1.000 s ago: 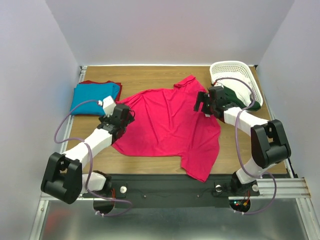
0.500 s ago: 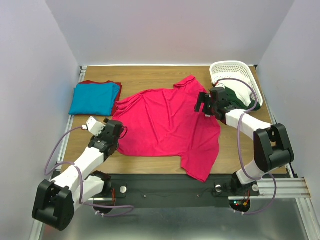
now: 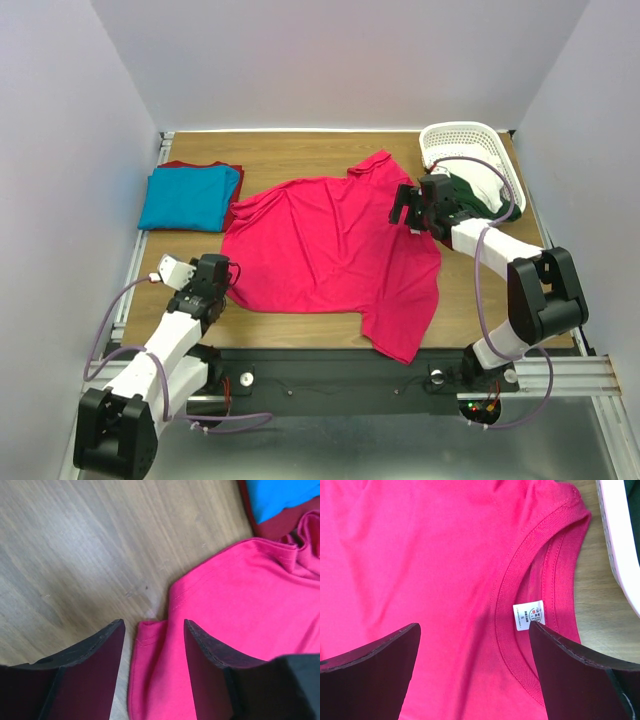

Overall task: Fold and stack the t-shirts
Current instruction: Fold the tshirt

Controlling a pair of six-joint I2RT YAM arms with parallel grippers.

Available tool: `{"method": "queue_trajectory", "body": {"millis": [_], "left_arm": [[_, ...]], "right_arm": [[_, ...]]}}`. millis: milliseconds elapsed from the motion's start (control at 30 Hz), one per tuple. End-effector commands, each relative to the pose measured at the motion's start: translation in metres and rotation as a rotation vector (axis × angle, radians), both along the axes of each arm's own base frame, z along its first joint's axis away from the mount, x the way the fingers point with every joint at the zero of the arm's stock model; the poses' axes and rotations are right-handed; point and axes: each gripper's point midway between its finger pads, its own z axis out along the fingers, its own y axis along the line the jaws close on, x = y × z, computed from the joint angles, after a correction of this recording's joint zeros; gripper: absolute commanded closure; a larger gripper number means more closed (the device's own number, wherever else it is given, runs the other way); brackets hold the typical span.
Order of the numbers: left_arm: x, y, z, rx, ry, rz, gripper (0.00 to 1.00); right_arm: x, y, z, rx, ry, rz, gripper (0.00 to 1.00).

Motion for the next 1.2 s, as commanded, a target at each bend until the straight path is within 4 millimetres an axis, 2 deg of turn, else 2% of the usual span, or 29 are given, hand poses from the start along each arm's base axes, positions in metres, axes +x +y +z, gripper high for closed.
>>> {"method": "queue_trajectory", "body": {"millis": [0, 433, 633, 1167], "left_arm": [[-0.002, -0.002, -0.0057, -0.02, 0.007, -0.011, 0.4], [-0.0009, -0.008, -0.0131, -0.029, 0.035, -0.045, 0.47], [-0.001, -0.0065, -0.0117, -0.029, 0.024, -0.037, 0.55], [-0.0007, -0.0111, -0.0124, -0.065, 0.03, -0.029, 0.58]], "right_arm": [[0.005, 0.0002, 0.0052, 0.009, -0.042, 0.001, 0.05], [0.0042, -0.0015, 0.0024, 0.0, -0.036, -0.004, 0.05], [0.0048, -0.0022, 0.003, -0.002, -0.038, -0.007, 0.05], [0.0049, -0.0044, 0.0011, -0.015, -0.037, -0.012, 0.05]]}}
